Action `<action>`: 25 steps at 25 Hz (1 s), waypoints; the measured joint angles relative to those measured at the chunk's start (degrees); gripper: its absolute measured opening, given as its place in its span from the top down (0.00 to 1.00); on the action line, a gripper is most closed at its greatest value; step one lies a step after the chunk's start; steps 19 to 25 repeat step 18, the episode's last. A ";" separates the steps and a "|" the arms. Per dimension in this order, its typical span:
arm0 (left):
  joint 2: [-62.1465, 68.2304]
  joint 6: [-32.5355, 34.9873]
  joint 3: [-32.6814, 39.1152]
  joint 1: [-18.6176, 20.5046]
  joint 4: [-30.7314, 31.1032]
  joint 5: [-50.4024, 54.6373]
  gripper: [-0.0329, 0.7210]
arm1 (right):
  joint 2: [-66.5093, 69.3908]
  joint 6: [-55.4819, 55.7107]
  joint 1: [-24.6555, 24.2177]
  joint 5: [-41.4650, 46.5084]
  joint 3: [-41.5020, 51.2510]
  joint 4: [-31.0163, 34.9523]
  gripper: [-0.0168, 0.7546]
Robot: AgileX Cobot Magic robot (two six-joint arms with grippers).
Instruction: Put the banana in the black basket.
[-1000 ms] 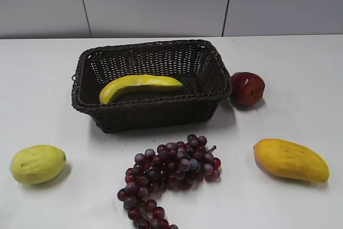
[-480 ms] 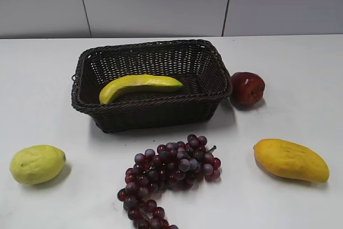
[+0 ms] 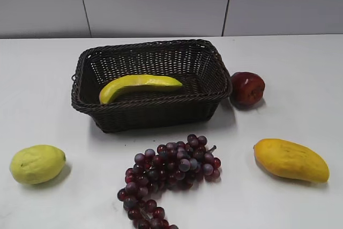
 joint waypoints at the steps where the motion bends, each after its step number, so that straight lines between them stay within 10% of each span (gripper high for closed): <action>1: 0.00 0.00 0.00 0.00 0.00 0.00 0.33 | 0.00 0.00 0.00 0.00 0.00 0.00 0.22; 25: 0.00 0.00 0.00 0.00 -0.06 0.00 0.35 | 0.00 0.06 0.00 0.00 0.00 0.00 0.22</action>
